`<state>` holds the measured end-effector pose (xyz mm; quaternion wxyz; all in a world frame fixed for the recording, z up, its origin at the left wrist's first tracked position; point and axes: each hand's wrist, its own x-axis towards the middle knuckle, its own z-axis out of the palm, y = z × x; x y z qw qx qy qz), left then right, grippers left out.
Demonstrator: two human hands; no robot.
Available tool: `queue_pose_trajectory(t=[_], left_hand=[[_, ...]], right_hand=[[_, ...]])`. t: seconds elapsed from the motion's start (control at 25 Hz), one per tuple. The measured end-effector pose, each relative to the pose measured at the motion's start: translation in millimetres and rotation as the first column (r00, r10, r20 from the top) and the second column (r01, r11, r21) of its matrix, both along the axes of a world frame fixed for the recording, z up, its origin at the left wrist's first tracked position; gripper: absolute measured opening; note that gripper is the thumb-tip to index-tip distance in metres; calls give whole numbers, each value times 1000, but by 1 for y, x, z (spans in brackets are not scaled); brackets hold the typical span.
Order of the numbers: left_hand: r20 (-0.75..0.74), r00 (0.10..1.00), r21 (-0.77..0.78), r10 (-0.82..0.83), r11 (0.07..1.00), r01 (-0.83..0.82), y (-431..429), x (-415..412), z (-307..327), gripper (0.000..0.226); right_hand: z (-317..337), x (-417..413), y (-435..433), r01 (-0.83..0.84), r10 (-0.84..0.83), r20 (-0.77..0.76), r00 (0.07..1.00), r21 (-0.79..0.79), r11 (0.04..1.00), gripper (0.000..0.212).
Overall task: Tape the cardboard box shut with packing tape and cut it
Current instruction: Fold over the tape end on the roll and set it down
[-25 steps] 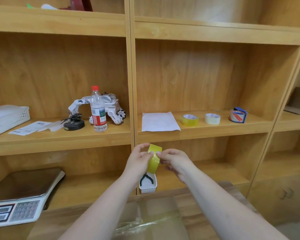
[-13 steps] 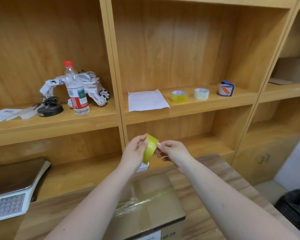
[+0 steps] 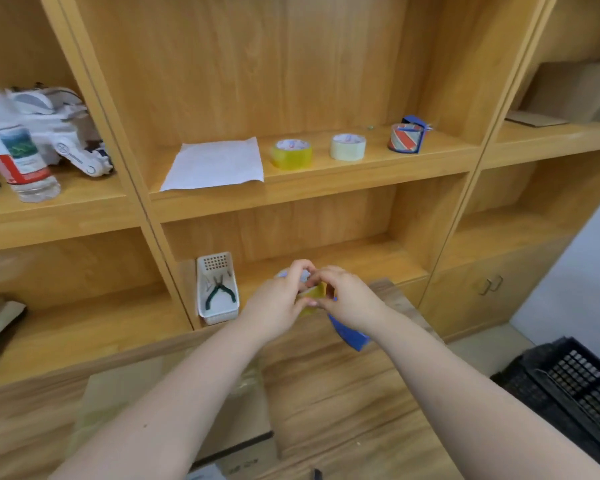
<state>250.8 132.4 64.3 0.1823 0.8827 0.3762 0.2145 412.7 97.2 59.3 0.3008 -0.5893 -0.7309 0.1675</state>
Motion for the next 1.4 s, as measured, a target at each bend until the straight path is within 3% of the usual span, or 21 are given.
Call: queue_pose_trajectory(t=[0.12, 0.28, 0.4, 0.64, 0.8, 0.96, 1.2, 1.4], left_hand=[[-21, 999, 43, -25, 999, 26, 9, 49, -21, 40], [-122, 991, 103, -61, 992, 73, 27, 123, -58, 31], [-183, 976, 56, -122, 989, 134, 38, 180, -96, 30], [-442, 870, -118, -219, 976, 185, 53, 254, -174, 57], [-511, 823, -191, -250, 966, 175, 72, 270, -215, 62], [-559, 806, -167, -196, 978, 122, 82, 276, -238, 56], [-558, 813, -169, -165, 982, 83, 78, 276, -251, 54], [-416, 906, -180, -76, 984, 0, 73, 256, -233, 54]], right_hand=[[-16, 51, -2, 71, -71, 21, 997, -17, 997, 17], [-54, 132, -5, 167, -167, 6, 986, -44, 985, 25], [-94, 184, -5, 285, -283, 33, 959, -112, 952, 26], [-179, 245, 6, 412, -402, 94, 911, -273, 869, 18], [-223, 259, 28, 418, -386, 159, 909, -348, 839, 16], [-244, 260, 47, 406, -359, 192, 914, -374, 834, 27], [-263, 251, 51, 500, -408, 295, 864, -401, 768, 27], [-247, 247, 45, 547, -480, 271, 834, -302, 781, 38]])
